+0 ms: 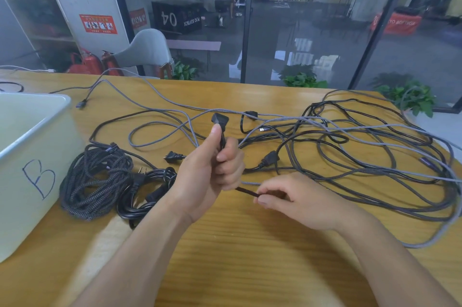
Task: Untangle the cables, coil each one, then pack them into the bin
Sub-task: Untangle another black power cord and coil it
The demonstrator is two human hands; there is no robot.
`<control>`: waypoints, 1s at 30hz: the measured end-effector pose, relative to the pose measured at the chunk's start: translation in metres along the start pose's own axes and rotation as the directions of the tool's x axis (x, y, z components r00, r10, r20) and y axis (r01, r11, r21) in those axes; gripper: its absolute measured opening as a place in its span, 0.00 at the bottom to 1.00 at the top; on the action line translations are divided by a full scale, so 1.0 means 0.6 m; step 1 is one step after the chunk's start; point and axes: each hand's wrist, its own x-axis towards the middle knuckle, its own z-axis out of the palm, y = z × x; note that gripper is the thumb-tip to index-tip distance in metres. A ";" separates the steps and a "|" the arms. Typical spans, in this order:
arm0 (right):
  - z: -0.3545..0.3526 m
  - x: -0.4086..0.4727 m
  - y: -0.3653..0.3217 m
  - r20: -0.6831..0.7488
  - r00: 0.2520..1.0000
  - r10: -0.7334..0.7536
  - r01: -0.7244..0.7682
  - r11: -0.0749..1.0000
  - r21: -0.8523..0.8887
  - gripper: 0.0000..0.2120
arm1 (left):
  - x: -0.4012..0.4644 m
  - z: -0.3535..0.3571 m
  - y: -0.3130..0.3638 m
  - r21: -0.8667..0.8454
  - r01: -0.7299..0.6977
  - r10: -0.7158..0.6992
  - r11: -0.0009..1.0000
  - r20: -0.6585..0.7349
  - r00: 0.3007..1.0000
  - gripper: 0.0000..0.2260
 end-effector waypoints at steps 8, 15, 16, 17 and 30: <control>-0.044 -0.023 0.019 -0.257 0.961 -0.098 0.078 0.993 -0.087 0.13 | 0.001 -0.008 0.013 -0.152 0.030 -0.060 0.988 -0.193 0.979 0.23; -0.040 -0.008 0.032 -0.508 0.859 -0.070 -0.116 0.939 -0.324 0.24 | -0.003 0.002 0.005 -0.051 0.131 -0.132 0.990 -0.029 0.991 0.22; -0.038 -0.004 0.024 -0.624 0.777 -0.079 -0.190 0.916 -0.352 0.28 | -0.003 0.005 0.002 0.007 0.128 -0.128 0.992 -0.016 0.992 0.22; -0.036 -0.001 0.014 -0.716 0.692 -0.092 -0.246 0.903 -0.353 0.30 | -0.003 0.006 0.000 0.068 0.119 -0.119 0.991 -0.003 0.993 0.23; 0.000 0.016 -0.042 -0.502 0.850 0.160 0.163 0.826 0.540 0.11 | 0.013 0.020 -0.047 0.528 0.076 -0.001 0.846 -0.141 0.990 0.26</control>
